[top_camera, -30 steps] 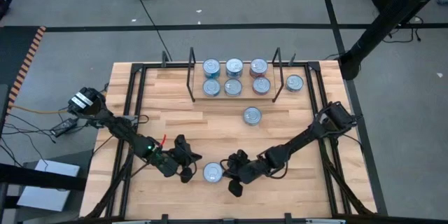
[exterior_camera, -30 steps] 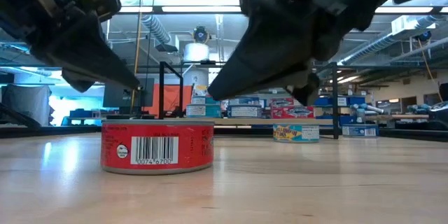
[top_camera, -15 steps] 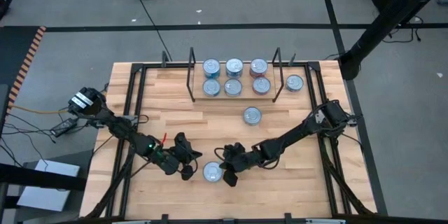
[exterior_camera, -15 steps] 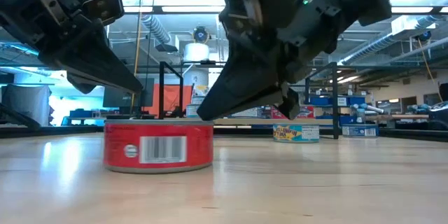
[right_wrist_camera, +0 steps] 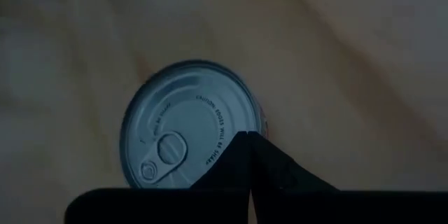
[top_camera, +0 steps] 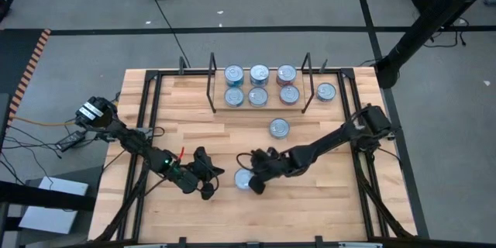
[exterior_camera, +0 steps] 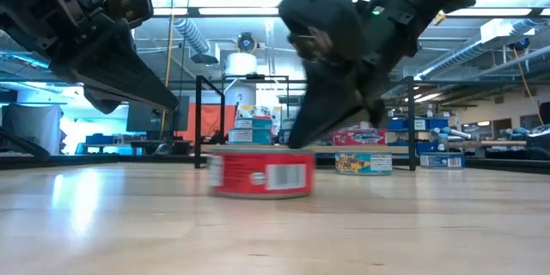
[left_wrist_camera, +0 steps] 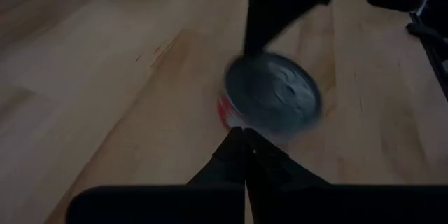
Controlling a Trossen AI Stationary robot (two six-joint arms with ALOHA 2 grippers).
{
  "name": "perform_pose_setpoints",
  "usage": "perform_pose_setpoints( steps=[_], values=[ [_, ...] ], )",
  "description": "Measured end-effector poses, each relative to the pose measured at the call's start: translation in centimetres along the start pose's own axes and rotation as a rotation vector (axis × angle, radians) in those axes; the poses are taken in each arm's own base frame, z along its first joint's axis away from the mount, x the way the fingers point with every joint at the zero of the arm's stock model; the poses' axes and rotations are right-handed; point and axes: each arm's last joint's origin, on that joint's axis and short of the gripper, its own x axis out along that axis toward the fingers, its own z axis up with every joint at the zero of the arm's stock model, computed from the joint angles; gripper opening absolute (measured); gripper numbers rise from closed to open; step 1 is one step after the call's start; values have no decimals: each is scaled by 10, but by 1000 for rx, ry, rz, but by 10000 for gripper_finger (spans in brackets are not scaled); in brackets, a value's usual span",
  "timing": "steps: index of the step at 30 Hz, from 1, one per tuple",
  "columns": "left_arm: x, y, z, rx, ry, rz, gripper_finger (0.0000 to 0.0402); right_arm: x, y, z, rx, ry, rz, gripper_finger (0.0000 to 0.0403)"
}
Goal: Stack canned seafood by type on shelf
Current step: Stack the red tuna can on top of the red tuna can on the shelf
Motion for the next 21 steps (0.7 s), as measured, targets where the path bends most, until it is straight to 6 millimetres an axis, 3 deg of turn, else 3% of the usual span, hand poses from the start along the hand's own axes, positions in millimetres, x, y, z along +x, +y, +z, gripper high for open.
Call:
perform_pose_setpoints(
  steps=[5,9,21],
  values=[
    [1,2,2,-6,-12,18,1,-25,-5,7,-30,-4,-78,10],
    [7,9,8,-27,-31,49,1,-40,3,8,-63,-31,-45,10],
    [31,44,42,89,-103,132,1,-45,31,-33,-138,21,30,10]
  ],
)
